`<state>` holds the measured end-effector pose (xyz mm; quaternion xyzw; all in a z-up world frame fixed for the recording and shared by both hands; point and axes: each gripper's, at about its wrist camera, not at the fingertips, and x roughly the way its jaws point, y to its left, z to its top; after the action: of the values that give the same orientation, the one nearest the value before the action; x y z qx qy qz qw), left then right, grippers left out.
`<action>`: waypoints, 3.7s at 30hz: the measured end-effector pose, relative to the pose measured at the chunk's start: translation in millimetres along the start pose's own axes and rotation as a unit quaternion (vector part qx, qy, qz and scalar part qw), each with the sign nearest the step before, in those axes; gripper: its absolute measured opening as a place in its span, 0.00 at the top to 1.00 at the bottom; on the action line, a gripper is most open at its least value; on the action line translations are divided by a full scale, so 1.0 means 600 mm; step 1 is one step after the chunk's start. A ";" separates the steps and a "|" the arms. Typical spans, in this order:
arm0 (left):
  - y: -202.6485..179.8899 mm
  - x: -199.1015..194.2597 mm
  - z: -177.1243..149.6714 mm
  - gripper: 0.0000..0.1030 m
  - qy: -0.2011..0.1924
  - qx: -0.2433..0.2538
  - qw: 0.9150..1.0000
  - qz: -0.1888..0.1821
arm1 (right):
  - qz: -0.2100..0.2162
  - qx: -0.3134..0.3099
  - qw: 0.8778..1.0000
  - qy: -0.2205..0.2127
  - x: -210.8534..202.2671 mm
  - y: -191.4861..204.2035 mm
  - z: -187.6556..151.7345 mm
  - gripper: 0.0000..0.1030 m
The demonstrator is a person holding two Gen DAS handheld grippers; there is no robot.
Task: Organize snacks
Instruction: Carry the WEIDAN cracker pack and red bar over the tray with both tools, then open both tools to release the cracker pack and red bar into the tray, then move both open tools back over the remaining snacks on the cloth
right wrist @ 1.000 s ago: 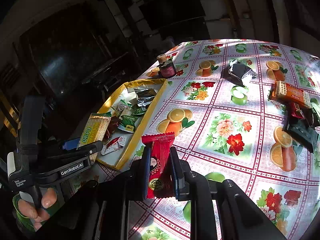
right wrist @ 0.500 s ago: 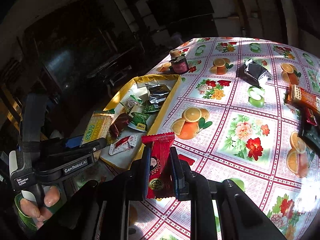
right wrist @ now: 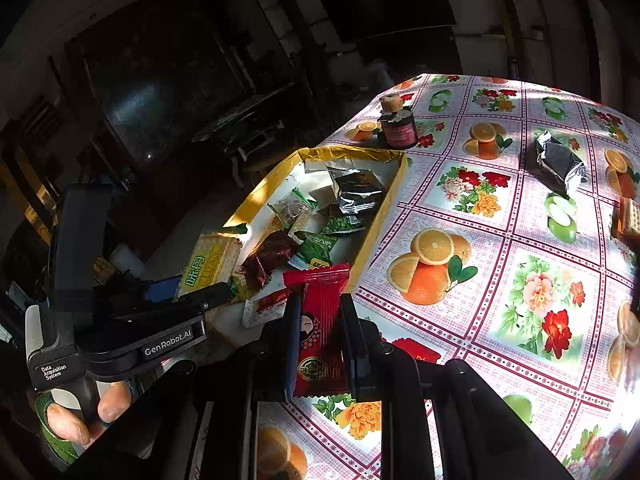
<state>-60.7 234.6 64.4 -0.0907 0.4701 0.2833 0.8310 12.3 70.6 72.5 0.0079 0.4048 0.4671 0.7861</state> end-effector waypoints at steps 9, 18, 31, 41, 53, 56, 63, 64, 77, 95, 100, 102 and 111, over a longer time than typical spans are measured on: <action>0.021 0.030 0.020 0.56 0.016 -0.018 1.000 0.003 | 0.028 -0.011 0.999 0.019 0.071 0.020 0.041 0.80; 0.028 0.064 0.050 0.56 0.030 -0.030 0.999 0.002 | 0.029 -0.010 0.999 0.034 0.142 0.013 0.083 0.80; 0.018 0.091 0.090 0.56 0.036 -0.034 0.999 0.000 | 0.014 -0.002 0.999 0.042 0.195 -0.013 0.122 0.81; 0.006 0.130 0.109 0.56 0.062 -0.032 0.998 0.004 | 0.002 -0.001 0.998 0.058 0.239 -0.031 0.138 0.80; 0.022 0.124 0.107 0.46 0.067 -0.053 0.996 0.011 | -0.007 -0.001 0.998 0.055 0.229 -0.031 0.137 0.65; 0.024 0.112 0.103 0.44 0.063 -0.054 0.997 0.009 | -0.003 0.002 0.999 0.044 0.208 -0.031 0.133 0.59; 0.002 0.072 0.096 0.40 0.047 -0.047 0.998 -0.003 | -0.013 0.031 0.999 0.004 0.120 -0.066 0.107 0.58; -0.005 0.065 0.095 0.39 0.045 -0.044 0.998 -0.007 | -0.019 0.037 0.999 -0.002 0.105 -0.075 0.102 0.57; -0.139 0.011 0.069 0.35 0.032 0.029 0.998 -0.046 | -0.115 0.137 0.983 -0.052 -0.095 -0.250 -0.013 0.48; -0.354 -0.028 0.060 0.34 0.040 0.121 0.987 -0.103 | -0.263 0.239 0.929 -0.102 -0.262 -0.472 -0.070 0.41; -0.429 -0.025 0.074 0.34 0.059 0.139 0.979 -0.138 | -0.305 0.202 0.927 -0.082 -0.244 -0.498 -0.035 0.34; -0.458 -0.023 0.082 0.34 0.064 0.145 0.976 -0.150 | -0.317 0.188 0.927 -0.064 -0.228 -0.510 -0.023 0.27; -0.595 -0.004 0.121 0.34 0.074 0.172 0.966 -0.179 | -0.302 0.204 0.929 -0.062 -0.226 -0.541 -0.037 0.61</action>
<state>189.7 -29.7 64.5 -0.0497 0.5482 0.0371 0.8341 202.3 -220.9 15.8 0.0748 0.4254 0.1138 0.8947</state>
